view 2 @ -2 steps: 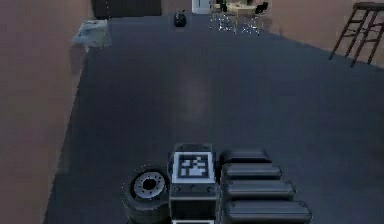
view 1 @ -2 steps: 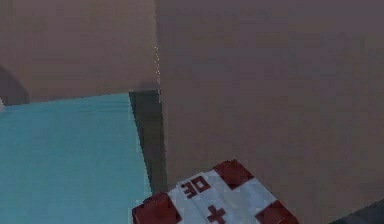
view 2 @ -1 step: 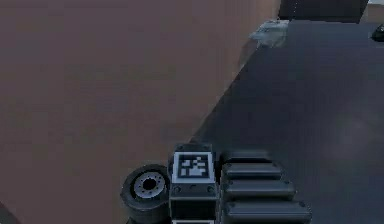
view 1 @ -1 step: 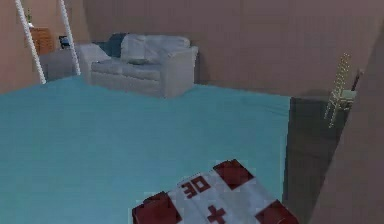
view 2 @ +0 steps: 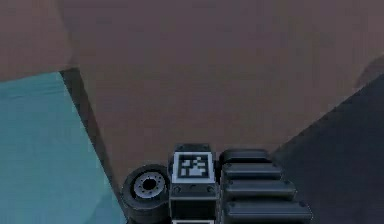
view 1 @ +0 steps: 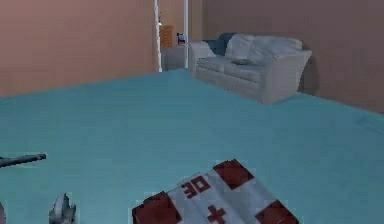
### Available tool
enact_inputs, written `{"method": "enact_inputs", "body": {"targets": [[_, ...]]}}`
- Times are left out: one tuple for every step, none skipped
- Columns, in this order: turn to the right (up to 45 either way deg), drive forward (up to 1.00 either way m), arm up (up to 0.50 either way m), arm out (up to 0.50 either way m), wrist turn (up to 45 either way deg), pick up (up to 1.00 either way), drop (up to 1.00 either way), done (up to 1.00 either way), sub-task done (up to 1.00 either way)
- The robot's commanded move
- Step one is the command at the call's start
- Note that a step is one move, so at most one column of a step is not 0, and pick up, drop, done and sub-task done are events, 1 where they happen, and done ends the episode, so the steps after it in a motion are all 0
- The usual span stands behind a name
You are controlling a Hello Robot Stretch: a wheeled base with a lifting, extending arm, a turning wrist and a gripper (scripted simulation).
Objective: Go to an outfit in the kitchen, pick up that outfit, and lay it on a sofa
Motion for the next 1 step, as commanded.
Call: {"method": "enact_inputs", "body": {"targets": [[0.0, 0.5, 0.0, 0.0, 0.0, 0.0, 0.0, 0.0, 0.0]]}}
